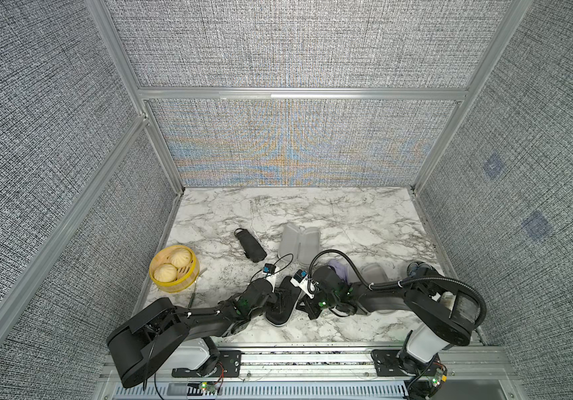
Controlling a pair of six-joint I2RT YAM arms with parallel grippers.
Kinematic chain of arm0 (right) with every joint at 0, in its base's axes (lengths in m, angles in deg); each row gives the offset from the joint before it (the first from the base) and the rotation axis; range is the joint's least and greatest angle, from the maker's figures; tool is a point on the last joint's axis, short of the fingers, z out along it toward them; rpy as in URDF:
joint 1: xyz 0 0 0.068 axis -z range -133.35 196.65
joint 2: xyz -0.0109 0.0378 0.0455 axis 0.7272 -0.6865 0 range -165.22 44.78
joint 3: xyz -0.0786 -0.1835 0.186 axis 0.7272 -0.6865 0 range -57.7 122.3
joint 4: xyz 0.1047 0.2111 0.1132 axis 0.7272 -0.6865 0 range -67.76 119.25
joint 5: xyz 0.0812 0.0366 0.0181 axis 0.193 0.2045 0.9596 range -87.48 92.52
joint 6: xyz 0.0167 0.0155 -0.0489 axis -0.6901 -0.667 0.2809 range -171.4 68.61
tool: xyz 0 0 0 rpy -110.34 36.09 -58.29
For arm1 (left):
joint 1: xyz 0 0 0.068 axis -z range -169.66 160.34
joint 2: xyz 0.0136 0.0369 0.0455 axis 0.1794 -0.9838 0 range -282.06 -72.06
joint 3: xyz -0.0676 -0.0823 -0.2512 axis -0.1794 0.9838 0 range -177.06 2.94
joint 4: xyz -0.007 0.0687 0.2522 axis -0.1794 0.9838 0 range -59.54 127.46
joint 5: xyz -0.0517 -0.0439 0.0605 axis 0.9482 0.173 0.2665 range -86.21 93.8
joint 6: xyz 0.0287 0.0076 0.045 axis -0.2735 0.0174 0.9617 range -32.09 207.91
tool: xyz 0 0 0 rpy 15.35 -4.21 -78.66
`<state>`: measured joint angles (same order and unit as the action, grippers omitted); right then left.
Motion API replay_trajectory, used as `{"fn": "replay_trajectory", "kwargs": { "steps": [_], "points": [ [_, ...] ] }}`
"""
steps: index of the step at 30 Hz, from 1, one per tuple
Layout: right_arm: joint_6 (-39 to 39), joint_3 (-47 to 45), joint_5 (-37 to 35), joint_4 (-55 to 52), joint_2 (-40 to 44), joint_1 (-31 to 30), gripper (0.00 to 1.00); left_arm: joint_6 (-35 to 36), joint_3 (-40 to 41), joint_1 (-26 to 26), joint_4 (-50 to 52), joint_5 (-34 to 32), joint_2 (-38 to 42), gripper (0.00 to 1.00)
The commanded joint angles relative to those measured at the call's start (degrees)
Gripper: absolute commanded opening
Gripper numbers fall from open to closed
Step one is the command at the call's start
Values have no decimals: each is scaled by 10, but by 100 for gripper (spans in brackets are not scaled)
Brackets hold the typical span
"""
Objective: Put umbrellas into zippered umbrella sleeves
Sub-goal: Zip the zipper on the umbrella sleeve.
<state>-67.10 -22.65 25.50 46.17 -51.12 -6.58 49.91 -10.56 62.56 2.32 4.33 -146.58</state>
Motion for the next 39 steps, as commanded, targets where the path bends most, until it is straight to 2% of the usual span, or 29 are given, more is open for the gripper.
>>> {"fn": "replay_trajectory", "kwargs": {
  "steps": [1,4,7,11,18,22,27,34,39],
  "points": [
    [-10,9,-4,-67,-17,-14,0,-9,3,-1,76,55,-10,2],
    [-15,11,-25,-91,-12,-47,0,-13,3,-7,80,49,-7,0],
    [-42,-12,1,-51,5,-64,0,-25,10,-24,94,28,10,0],
    [-62,-17,24,-13,2,-91,0,-34,17,-31,77,40,21,0],
    [-63,-3,60,-1,-11,-118,0,-38,15,-31,51,33,-19,0],
    [-62,-6,45,-16,19,-126,0,-41,9,-32,42,20,-46,0],
    [-58,10,36,-34,15,-151,0,-39,-5,-34,47,9,-56,0],
    [-57,-3,35,-27,29,-156,0,-31,-9,-42,72,6,-13,0],
    [-44,-23,56,-33,51,-121,0,-22,-13,-59,83,27,16,0]
  ]
}}
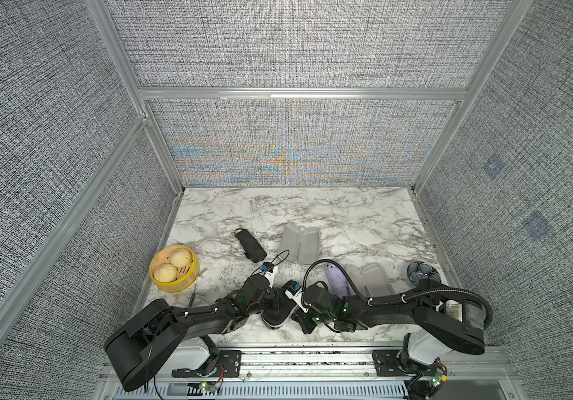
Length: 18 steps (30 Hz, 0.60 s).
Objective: Put umbrellas into zippered umbrella sleeves
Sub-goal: Zip the zipper on the umbrella sleeve.
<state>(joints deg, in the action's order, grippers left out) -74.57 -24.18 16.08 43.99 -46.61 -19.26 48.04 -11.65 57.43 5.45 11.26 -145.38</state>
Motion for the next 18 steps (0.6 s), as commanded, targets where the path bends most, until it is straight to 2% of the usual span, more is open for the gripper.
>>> {"fn": "replay_trajectory", "kwargs": {
  "steps": [1,4,8,18],
  "points": [
    [38,-10,143,-26,9,20,0,1,-2,-11,52,-32,9,0],
    [56,-5,108,-66,10,54,0,5,3,-14,51,-23,22,0],
    [64,-1,99,-77,6,78,0,0,15,-14,32,-15,13,0],
    [19,4,60,-68,30,-27,0,-16,12,-14,52,-93,-18,0]
  ]
}}
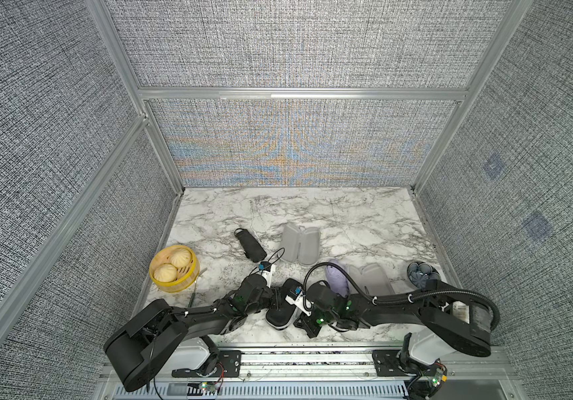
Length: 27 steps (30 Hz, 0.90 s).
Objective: Put umbrellas into zippered umbrella sleeves
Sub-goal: Zip the zipper on the umbrella sleeve.
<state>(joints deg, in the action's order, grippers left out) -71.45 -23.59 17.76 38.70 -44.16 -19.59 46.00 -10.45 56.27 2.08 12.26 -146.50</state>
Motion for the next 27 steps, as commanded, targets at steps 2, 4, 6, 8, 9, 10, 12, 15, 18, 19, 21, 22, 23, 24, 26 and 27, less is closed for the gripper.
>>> {"fn": "replay_trajectory", "kwargs": {
  "steps": [2,4,6,8,9,10,12,15,18,19,21,22,23,24,26,27],
  "points": [
    [-18,5,40,-10,-1,-40,0,1,0,-2,85,-110,-8,0],
    [-24,13,37,-5,-8,-53,0,-5,1,-2,85,-117,-10,0],
    [-28,21,38,7,-17,-66,0,-12,4,-2,84,-124,-12,0],
    [-30,35,39,13,-28,-80,0,-15,6,-2,82,-127,-13,0],
    [-30,41,40,12,-33,-86,0,-16,6,-2,82,-128,-12,0],
    [-30,49,40,10,-37,-90,0,-18,6,-2,82,-132,-14,0],
    [-32,59,37,10,-44,-95,0,-21,5,-2,84,-135,-13,0],
    [-33,67,37,18,-53,-100,0,-23,6,-2,88,-138,-3,0],
    [-28,62,14,-4,-49,-94,0,-28,10,-2,111,-155,35,0],
    [-26,55,4,-16,-45,-85,0,-27,11,-3,133,-164,58,0],
    [-26,32,-3,-21,-34,-58,0,-27,13,-3,175,-179,103,0],
    [-24,19,-3,-21,-30,-43,0,-26,15,-3,196,-182,131,0],
    [-21,9,-2,-20,-27,-28,0,-25,17,-3,212,-183,153,0],
    [-15,1,0,-23,-26,-13,0,-24,20,-3,225,-181,176,0],
    [0,-5,5,-31,-26,12,0,-21,29,-3,231,-174,213,6],
    [12,-5,8,-36,-26,22,0,-18,34,-3,229,-170,229,19]
  ]
}}
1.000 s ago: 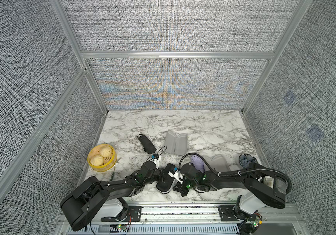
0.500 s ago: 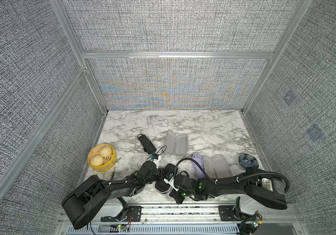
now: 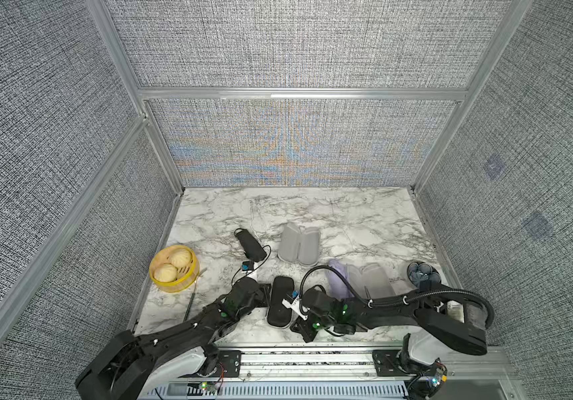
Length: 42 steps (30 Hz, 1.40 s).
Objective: Put umbrellas into zippered umbrella sleeves
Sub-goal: Zip the zipper on the umbrella sleeve.
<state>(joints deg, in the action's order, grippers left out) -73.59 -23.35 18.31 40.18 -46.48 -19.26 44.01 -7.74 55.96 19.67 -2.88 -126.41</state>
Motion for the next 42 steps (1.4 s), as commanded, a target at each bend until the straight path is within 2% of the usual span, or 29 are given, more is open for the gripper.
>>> {"fn": "replay_trajectory", "kwargs": {
  "steps": [1,3,6,7,11,15,18,21,25,28,30,33,38,42],
  "points": [
    [46,-8,6,-55,-4,28,0,6,11,0,51,-20,43,30],
    [71,-7,23,-57,-9,42,0,22,16,0,38,-23,65,52],
    [99,-9,28,-56,-12,53,0,48,-6,0,52,-19,78,74],
    [106,-10,28,-55,-12,54,0,60,-16,0,47,-13,72,79],
    [118,-11,28,-50,-13,71,0,89,-51,-1,14,-8,8,90],
    [129,-7,49,-41,-29,93,0,108,-92,-18,-52,52,-113,92],
    [132,-12,57,-36,-33,100,0,117,-108,-25,-86,38,-177,92],
    [134,-20,61,-29,-34,103,0,134,-117,-34,-106,19,-201,92],
    [135,-21,63,-27,-38,104,0,158,-143,-61,-156,106,-261,90],
    [134,-25,65,-21,-41,106,0,152,-156,-63,-164,149,-300,89],
    [134,-27,68,-17,-43,105,0,163,-160,-62,-165,175,-315,88],
    [133,-24,71,-18,-45,107,0,171,-155,-63,-171,179,-337,87],
    [124,-31,66,-15,-34,107,0,177,-139,-63,-193,206,-356,76],
    [94,-54,66,24,-21,103,0,164,-111,-63,-227,185,-374,66]
  ]
}}
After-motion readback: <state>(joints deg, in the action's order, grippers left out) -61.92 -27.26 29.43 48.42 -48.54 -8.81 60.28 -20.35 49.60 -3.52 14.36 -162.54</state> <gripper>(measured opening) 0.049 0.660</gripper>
